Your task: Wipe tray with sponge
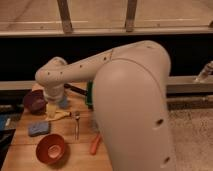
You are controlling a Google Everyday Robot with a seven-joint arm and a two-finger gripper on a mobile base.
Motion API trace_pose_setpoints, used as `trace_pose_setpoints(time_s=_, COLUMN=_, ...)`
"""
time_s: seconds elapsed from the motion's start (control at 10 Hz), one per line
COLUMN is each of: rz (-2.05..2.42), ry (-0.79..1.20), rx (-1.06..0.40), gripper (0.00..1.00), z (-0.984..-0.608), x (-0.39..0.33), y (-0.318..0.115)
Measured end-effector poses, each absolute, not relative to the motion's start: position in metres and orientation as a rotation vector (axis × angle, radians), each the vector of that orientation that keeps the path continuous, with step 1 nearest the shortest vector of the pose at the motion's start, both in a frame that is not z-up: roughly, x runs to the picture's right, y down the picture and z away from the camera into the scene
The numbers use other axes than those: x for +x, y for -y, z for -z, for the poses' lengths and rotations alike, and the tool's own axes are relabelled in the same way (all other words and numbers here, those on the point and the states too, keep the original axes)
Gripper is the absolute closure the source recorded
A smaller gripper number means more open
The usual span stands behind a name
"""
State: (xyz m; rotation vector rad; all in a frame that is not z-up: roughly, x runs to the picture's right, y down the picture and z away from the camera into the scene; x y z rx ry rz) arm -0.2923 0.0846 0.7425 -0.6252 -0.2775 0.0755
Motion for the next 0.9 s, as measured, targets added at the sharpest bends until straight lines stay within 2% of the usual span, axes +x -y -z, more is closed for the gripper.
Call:
trace_pose_setpoints(time_s=0.4, rz=0.06, ry=0.353, rx=-0.679, gripper=0.25, z=-0.746, x=-0.38, y=-0.104)
trace_pose_setpoints(time_s=0.9, rz=0.064, ry=0.36, rx=-0.689, gripper=0.25, z=-0.747, x=-0.385, y=-0.107)
